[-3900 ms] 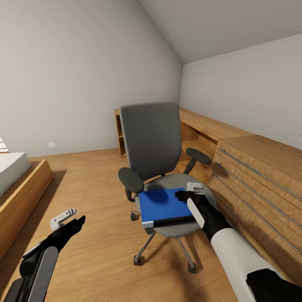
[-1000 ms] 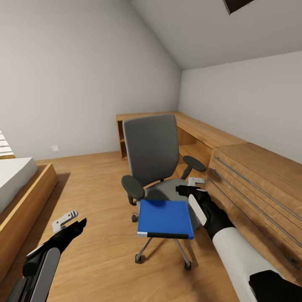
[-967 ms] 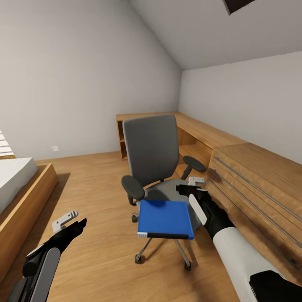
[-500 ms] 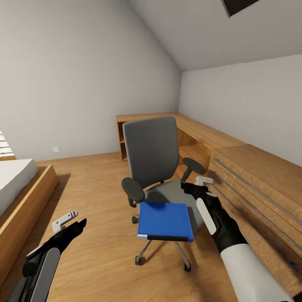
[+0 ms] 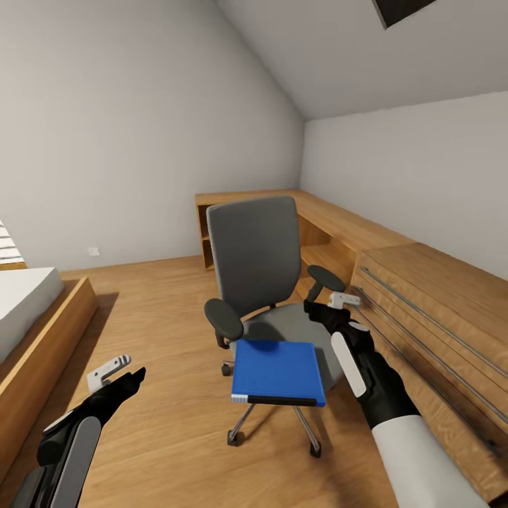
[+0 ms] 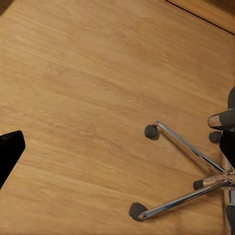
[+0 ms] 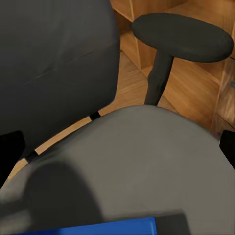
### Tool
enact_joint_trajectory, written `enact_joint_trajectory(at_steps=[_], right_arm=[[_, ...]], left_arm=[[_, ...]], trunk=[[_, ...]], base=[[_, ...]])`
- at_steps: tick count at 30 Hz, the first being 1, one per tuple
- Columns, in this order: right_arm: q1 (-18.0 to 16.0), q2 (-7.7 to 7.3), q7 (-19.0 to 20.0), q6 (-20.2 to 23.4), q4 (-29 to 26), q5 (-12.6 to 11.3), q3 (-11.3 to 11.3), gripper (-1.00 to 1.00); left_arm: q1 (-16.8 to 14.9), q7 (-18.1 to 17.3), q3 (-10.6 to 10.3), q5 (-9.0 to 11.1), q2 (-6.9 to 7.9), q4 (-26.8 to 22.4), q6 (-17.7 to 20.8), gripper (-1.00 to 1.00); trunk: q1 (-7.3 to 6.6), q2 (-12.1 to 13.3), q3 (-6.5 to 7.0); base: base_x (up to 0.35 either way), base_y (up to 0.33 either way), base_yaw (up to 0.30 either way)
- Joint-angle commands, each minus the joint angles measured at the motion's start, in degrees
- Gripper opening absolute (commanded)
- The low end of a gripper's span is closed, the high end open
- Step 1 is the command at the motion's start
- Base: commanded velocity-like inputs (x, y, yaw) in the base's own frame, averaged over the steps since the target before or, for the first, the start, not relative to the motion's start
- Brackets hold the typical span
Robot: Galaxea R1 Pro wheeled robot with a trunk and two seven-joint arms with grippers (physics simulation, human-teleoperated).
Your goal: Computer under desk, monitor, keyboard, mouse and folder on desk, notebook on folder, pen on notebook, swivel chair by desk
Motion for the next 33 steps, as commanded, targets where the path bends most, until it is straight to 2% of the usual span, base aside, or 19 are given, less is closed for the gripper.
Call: enact_joint_trajectory(at_steps=[1, 4, 5, 8, 15, 23, 27, 33], right_arm=[[0.0, -0.01, -0.6, 0.1, -0.2, -0.6, 0.1, 1.0], [0.3, 0.0, -0.6, 0.2, -0.5, -0.7, 0.1, 1.0], [0.6, 0.01, -0.6, 0.2, -0.6, -2.1, 0.1, 1.0], [0.6, 0.01, -0.6, 0.2, -0.6, -2.4, 0.1, 1.0], [0.6, 0.01, -0.6, 0.2, -0.6, -2.6, 0.1, 1.0], [0.7, -0.02, -0.7, 0.2, -1.7, -2.6, -0.1, 1.0], [0.9, -0.05, -0.8, 0.2, -2.5, -2.6, -0.2, 1.0], [0.9, -0.08, -0.8, 0.2, -2.5, -2.6, -0.2, 1.0]], left_arm=[[0.0, 0.5, 0.0, 0.6, 0.01, -0.1, 0.2, 1.0], [0.0, 0.5, 0.0, 0.6, 0.0, -0.1, 0.2, 1.0], [0.0, 0.5, 0.0, 0.7, -0.01, -0.1, 0.2, 1.0], [0.0, 0.5, 0.0, 0.7, -0.01, -0.1, 0.2, 1.0], [0.0, 0.4, 0.1, 0.8, 0.01, -0.2, 0.3, 1.0], [0.0, 0.4, 0.1, 0.8, 0.01, -0.3, 0.3, 1.0], [0.0, 0.4, 0.0, 0.8, -0.01, -0.4, 0.3, 1.0], [0.0, 0.3, 0.0, 0.9, -0.01, -0.4, 0.3, 1.0]], trunk=[[-0.01, 0.0, -0.06], [-0.01, 0.0, -0.07], [-0.01, 0.0, -0.07], [-0.01, 0.0, -0.07], [-0.01, 0.0, -0.08], [-0.01, 0.0, -0.09], [-0.01, 0.0, -0.09], [-0.01, 0.0, -0.09]], base=[[0.0, 0.0, -0.015], [0.0, 0.0, -0.008], [0.0, 0.0, 0.0], [-0.006, 0.004, -0.088], [-0.198, 0.148, -0.226], [-0.251, 0.237, -0.031], [0.043, 0.284, 0.0], [0.048, 0.075, 0.0]])
